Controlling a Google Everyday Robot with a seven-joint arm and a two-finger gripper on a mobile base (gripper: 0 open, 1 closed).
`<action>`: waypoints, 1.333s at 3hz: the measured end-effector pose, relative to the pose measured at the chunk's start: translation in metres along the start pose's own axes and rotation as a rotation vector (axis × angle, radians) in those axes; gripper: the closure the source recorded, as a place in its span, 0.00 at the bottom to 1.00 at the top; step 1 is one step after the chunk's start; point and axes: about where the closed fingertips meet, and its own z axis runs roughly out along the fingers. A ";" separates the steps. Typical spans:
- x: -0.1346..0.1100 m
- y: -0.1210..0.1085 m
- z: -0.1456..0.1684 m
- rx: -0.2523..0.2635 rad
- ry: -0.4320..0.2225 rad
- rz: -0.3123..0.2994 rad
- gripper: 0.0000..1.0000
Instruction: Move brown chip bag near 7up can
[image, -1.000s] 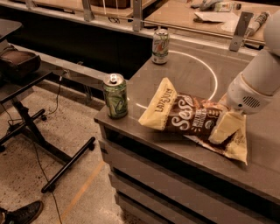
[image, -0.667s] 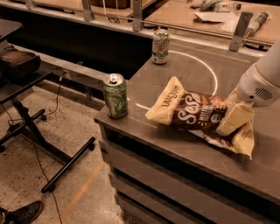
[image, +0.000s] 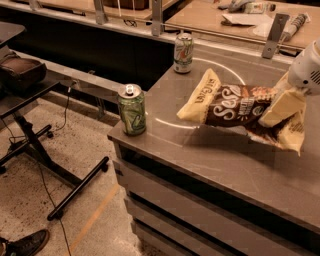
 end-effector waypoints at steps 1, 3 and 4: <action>-0.012 -0.024 -0.015 0.052 -0.034 0.015 1.00; -0.043 -0.071 -0.013 0.146 -0.074 0.058 1.00; -0.048 -0.096 0.002 0.164 -0.065 0.101 1.00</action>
Offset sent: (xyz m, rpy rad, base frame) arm 0.0830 -0.0105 0.0527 0.0178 -0.1725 -0.1062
